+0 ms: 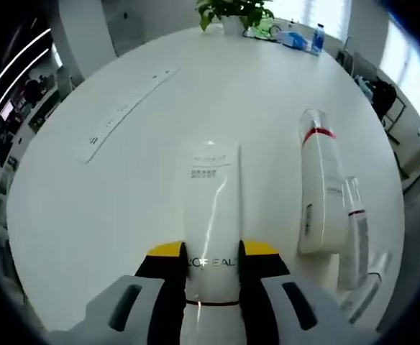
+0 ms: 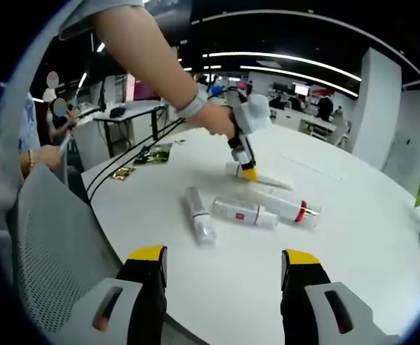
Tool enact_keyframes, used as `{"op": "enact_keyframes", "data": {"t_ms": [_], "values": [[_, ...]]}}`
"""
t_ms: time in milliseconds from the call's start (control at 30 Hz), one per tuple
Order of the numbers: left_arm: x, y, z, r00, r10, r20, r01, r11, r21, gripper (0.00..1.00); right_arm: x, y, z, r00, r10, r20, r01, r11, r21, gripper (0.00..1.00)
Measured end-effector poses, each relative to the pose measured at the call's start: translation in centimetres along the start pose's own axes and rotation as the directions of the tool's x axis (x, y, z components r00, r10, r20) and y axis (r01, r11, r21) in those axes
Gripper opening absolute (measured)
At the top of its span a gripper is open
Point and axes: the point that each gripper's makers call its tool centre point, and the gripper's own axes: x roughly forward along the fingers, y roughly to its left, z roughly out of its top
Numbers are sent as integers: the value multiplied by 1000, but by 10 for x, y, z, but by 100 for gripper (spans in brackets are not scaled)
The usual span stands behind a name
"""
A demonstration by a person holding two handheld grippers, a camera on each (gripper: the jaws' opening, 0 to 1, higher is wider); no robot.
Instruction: Arrange the skincare products in the storage area until every visible bottle or jar stands upright without overlapping.
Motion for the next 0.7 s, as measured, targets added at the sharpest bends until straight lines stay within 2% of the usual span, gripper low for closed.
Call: {"op": "enact_keyframes", "data": {"t_ms": [67,133,167,233,333,433,600,633,667,700], "values": [[-2,-5,0,1000,-21,7,21,999,-49,21,0,0,1,1000,-2,3,2,1000,-1,64],[-8,-7,2,999,-5,34,8,998,-67,21,0,0,1,1000,-2,5,2,1000,-2,64],[-9,-7,5,998,-10,69,19,991,-133,21,-1,0,2,1000,-2,8,2,1000,-2,64],[-14,-5,8,994,-9,105,30,980,-197,20,-1,0,2,1000,-2,12,2,1000,-3,64],[-26,-7,12,991,1,133,29,973,-227,21,-1,0,3,1000,0,15,0,1000,-6,64],[-42,-14,20,981,9,195,48,958,-284,21,-2,0,4,1000,-1,20,1,1000,-5,64],[-70,-29,29,955,17,295,103,917,-385,21,-3,0,7,999,-3,33,3,1000,-8,64],[-72,-26,30,944,13,329,129,905,-406,21,-4,0,7,999,-3,37,4,1000,-10,64],[-76,-32,32,934,-6,357,170,887,-429,22,-4,0,8,999,-3,39,3,1000,-10,64],[-84,-38,32,923,6,385,183,873,-451,22,-4,0,8,999,-3,40,4,1000,-11,64]]}}
